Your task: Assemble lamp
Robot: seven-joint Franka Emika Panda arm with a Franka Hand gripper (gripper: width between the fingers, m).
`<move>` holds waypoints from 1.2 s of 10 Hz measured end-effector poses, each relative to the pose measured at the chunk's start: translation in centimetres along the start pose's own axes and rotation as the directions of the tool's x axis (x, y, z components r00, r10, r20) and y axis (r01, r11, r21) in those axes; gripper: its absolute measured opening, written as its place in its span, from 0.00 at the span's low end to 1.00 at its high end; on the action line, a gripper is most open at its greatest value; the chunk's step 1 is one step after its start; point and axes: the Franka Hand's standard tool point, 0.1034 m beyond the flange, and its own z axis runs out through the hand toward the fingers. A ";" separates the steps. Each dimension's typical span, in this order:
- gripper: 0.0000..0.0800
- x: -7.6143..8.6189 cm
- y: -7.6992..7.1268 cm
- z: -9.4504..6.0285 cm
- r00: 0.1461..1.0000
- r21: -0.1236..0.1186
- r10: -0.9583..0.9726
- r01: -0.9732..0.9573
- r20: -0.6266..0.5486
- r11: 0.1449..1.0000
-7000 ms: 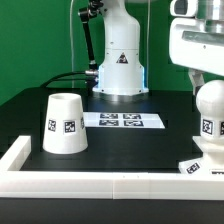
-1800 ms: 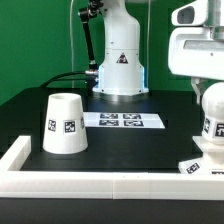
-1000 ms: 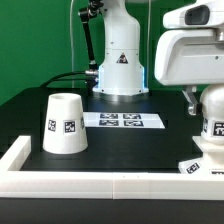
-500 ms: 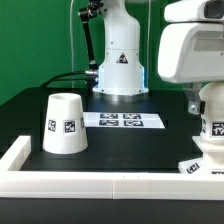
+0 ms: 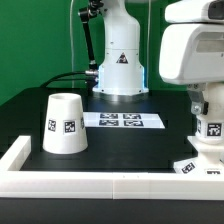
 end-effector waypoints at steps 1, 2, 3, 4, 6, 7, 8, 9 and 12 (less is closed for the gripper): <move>0.72 0.0 0.0 0.0 1.000 0.000 0.016 -0.016 -0.001 1.000; 0.72 0.1 0.1 0.0 0.990 0.002 0.138 -0.138 -0.005 0.990; 0.72 0.2 0.2 0.0 0.957 0.001 0.290 -0.290 -0.016 0.957; 0.72 0.5 0.3 0.0 0.917 0.001 0.396 -0.396 -0.042 0.918; 0.72 0.8 0.1 0.0 0.841 0.007 0.537 -0.538 -0.074 0.843; 0.72 0.8 0.2 0.0 0.775 0.011 0.628 -0.629 -0.072 0.777; 0.72 0.7 0.2 0.0 0.721 0.013 0.689 -0.690 -0.069 0.724; 0.72 0.6 0.4 0.0 0.674 0.017 0.735 -0.736 -0.069 0.677; 0.72 0.4 0.6 0.1 0.484 0.027 0.873 -0.873 -0.057 0.486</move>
Offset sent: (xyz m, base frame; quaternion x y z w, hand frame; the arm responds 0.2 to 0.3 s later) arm -0.0006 0.0020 -0.0080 0.0024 0.0453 0.3210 0.9460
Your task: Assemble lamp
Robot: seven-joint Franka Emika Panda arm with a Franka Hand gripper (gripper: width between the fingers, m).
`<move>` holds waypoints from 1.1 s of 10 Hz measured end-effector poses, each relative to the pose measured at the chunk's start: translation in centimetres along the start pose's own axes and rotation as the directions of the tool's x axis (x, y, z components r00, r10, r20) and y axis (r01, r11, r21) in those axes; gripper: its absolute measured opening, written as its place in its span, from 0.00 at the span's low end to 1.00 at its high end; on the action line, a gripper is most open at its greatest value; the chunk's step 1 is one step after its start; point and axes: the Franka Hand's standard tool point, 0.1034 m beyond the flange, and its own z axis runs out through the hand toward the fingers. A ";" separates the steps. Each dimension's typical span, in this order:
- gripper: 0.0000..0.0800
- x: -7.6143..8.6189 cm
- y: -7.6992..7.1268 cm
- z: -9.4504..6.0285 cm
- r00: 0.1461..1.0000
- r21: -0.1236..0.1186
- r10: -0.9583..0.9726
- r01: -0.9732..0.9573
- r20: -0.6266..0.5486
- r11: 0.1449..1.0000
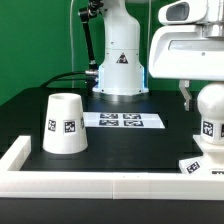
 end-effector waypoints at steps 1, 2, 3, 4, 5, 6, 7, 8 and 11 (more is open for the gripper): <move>0.72 -0.2 0.2 -0.1 0.991 -0.002 0.127 -0.127 0.037 0.992; 0.72 -0.2 0.5 0.0 0.967 -0.003 0.249 -0.249 0.062 0.968; 0.72 -0.2 0.7 0.0 0.945 -0.009 0.321 -0.321 0.068 0.947; 0.72 -0.5 0.7 0.1 0.906 -0.018 0.419 -0.418 0.068 0.908; 0.72 -0.8 0.5 0.2 0.880 -0.025 0.469 -0.469 0.069 0.883; 0.72 -0.9 0.5 0.3 0.843 -0.031 0.534 -0.533 0.073 0.846; 0.72 -1.0 0.5 0.4 0.808 -0.036 0.585 -0.584 0.073 0.811; 0.72 -1.0 0.5 0.4 0.763 -0.043 0.642 -0.641 0.071 0.766; 0.72 -1.2 0.6 0.5 0.561 -0.063 0.823 -0.821 0.093 0.567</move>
Offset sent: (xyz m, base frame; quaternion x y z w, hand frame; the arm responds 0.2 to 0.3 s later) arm 0.0007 -0.0029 -0.0058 0.0129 0.0105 0.2661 0.9638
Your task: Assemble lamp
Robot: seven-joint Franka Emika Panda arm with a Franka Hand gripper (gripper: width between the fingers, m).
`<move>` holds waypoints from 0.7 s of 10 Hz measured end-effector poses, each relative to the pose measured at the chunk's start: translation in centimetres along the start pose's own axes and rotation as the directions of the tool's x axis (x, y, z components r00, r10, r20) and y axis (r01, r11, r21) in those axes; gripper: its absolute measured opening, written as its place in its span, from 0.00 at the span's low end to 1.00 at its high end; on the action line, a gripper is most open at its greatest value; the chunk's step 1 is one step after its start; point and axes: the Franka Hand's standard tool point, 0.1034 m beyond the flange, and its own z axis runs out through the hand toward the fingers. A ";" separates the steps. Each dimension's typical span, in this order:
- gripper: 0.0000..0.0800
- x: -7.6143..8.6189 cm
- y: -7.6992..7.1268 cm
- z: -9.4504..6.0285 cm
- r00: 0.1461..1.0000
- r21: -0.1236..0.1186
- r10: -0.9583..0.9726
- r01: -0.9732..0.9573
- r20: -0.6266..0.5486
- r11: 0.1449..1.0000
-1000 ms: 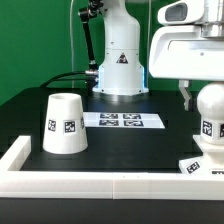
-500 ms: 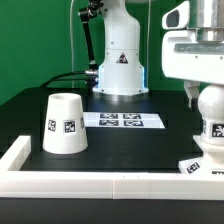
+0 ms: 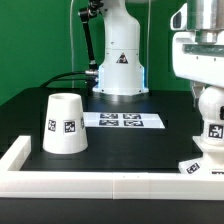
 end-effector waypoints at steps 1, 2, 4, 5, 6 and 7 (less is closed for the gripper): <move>0.72 0.0 0.0 0.0 0.993 0.001 0.113 -0.113 0.021 0.994; 0.72 -0.1 0.0 0.1 0.978 -0.002 0.209 -0.209 0.029 0.978; 0.72 -0.2 -0.1 0.0 0.943 -0.012 0.331 -0.331 0.029 0.944; 0.72 -0.3 -0.1 0.0 0.933 -0.014 0.360 -0.359 0.033 0.933; 0.80 -0.4 -0.1 0.1 0.926 -0.015 0.376 -0.375 0.034 0.927; 0.85 -0.5 0.0 0.2 0.927 -0.015 0.375 -0.374 0.034 0.927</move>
Offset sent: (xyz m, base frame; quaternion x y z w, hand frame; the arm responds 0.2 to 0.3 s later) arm 0.0046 -0.0043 -0.0061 -0.0441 0.0170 0.2227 0.9737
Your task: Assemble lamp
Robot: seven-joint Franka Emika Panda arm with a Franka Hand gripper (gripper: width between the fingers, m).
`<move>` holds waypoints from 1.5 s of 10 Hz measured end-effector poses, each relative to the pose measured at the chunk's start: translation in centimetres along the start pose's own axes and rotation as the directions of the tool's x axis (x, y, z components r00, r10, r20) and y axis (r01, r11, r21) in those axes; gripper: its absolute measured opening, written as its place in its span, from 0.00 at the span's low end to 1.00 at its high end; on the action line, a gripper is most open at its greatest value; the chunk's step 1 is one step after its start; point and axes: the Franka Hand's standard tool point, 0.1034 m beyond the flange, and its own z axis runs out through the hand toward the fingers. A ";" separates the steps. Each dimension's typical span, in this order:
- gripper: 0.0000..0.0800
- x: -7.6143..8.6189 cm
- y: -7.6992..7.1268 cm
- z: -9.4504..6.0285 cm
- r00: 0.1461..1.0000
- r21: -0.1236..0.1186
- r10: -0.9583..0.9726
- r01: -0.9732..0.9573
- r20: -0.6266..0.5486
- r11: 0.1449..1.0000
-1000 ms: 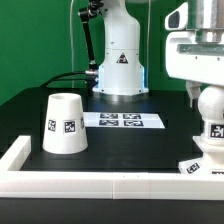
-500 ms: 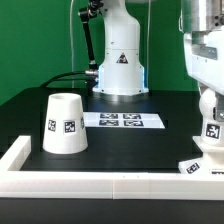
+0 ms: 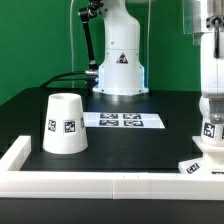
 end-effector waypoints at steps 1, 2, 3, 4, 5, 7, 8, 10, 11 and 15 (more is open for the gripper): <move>0.87 0.0 0.0 0.0 1.000 0.000 -0.017 0.017 0.000 1.000; 0.87 0.0 0.0 -0.1 0.990 -0.004 -0.140 0.140 -0.003 0.990; 0.87 -0.1 0.0 -0.2 0.974 -0.001 -0.227 0.227 -0.001 0.974; 0.87 -0.5 0.1 -0.2 0.940 0.005 -0.341 0.341 0.000 0.940; 0.87 -1.0 0.1 -0.1 0.890 0.029 -0.455 0.455 -0.008 0.890; 0.87 -1.1 0.3 0.1 0.809 0.027 -0.588 0.588 -0.013 0.808; 0.87 -1.1 0.2 0.1 0.758 0.025 -0.652 0.653 -0.015 0.757; 0.87 -1.0 0.2 0.1 0.681 0.023 -0.732 0.732 -0.018 0.681; 0.87 -1.0 0.2 0.1 0.607 0.020 -0.795 0.795 -0.020 0.606; 0.87 -0.9 0.0 -0.9 0.080 -0.031 -0.996 0.996 -0.038 0.081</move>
Offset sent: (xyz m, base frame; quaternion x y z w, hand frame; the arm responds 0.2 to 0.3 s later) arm -0.0042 0.0109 0.0087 0.0045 0.0064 -0.2620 0.9650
